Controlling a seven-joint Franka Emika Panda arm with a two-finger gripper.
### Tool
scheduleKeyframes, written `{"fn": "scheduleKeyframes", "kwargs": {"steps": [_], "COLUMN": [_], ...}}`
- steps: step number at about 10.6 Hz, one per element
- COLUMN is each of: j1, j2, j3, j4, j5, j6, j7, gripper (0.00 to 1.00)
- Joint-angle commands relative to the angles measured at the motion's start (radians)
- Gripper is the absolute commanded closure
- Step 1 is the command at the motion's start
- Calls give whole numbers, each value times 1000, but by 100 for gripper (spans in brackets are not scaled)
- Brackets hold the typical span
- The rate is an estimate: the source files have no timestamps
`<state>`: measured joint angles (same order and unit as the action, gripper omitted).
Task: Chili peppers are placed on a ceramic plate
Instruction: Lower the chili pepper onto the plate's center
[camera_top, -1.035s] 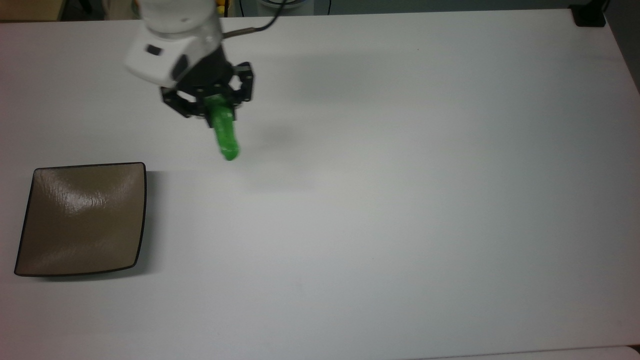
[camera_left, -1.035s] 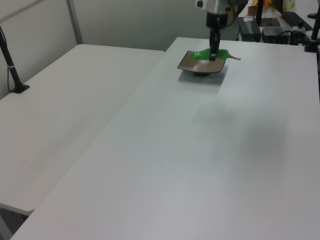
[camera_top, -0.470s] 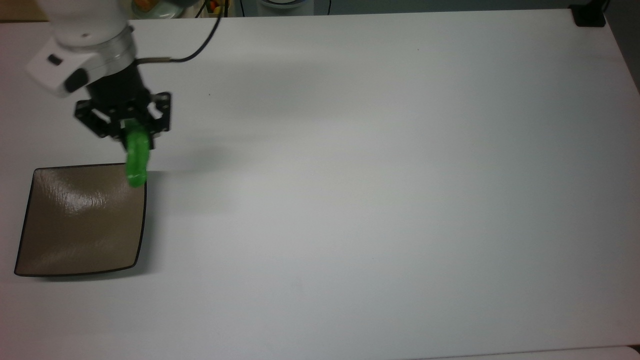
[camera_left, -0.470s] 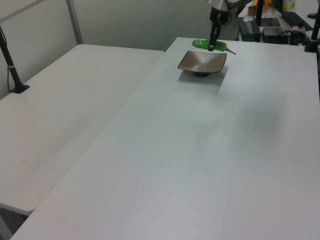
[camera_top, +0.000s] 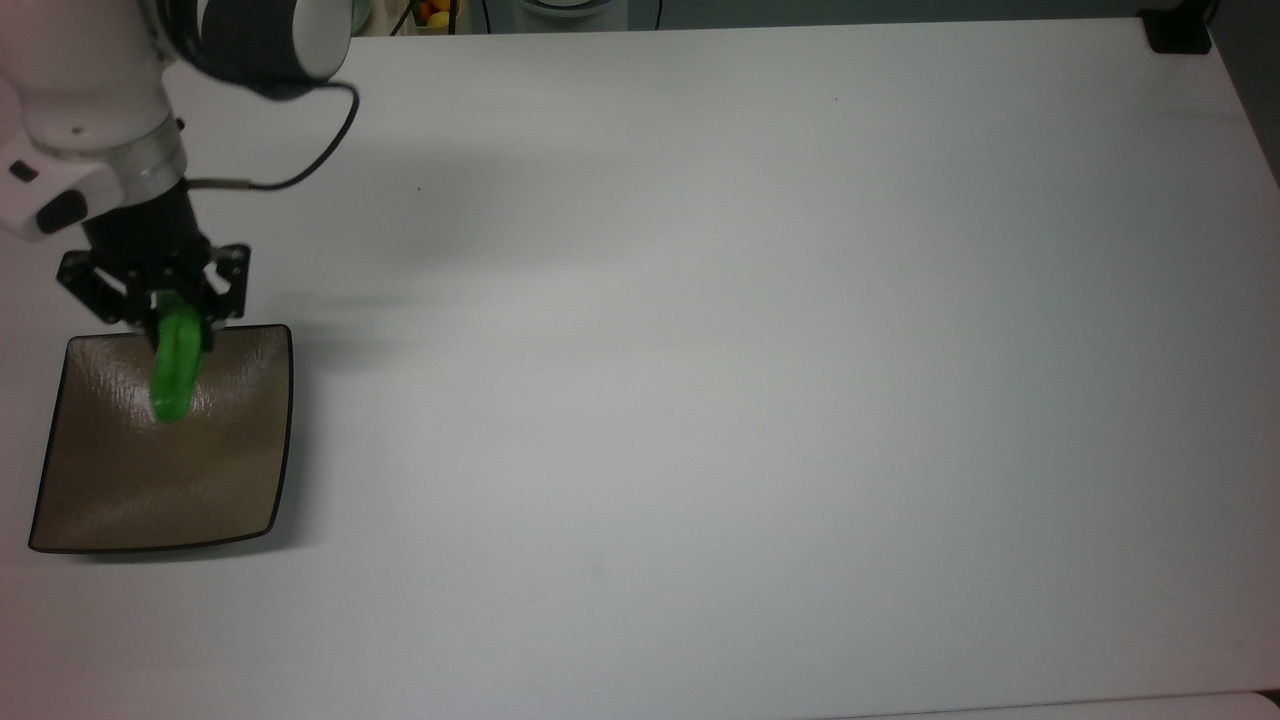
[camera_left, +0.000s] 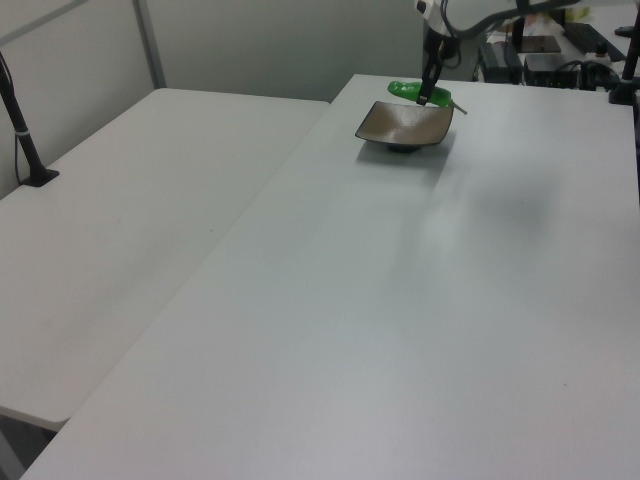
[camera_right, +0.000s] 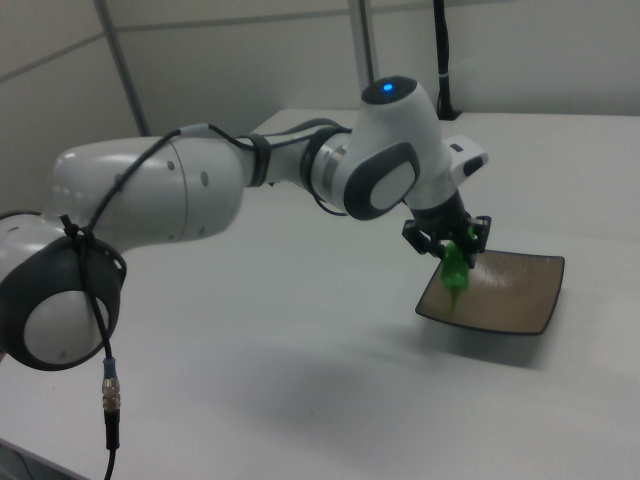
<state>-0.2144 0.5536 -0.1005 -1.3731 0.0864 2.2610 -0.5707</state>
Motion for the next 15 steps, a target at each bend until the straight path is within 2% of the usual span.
{"fn": "scheduleKeyframes", "kwargs": {"steps": [1,4,8,13,14,15], "j1": [-5,-6,-2,4,4,4], "j2": [72,140,193,219,219,219], "j3": [-1,-1,-1,1,1,1], "j4": [43,83,85,83,83,83], "j5": [3,30,38,38,38,38], "j6": [112,194,290,338,338,338], "j7": [-14,1,38,52,52,52], "gripper": [98,100,100,98,89,74]}}
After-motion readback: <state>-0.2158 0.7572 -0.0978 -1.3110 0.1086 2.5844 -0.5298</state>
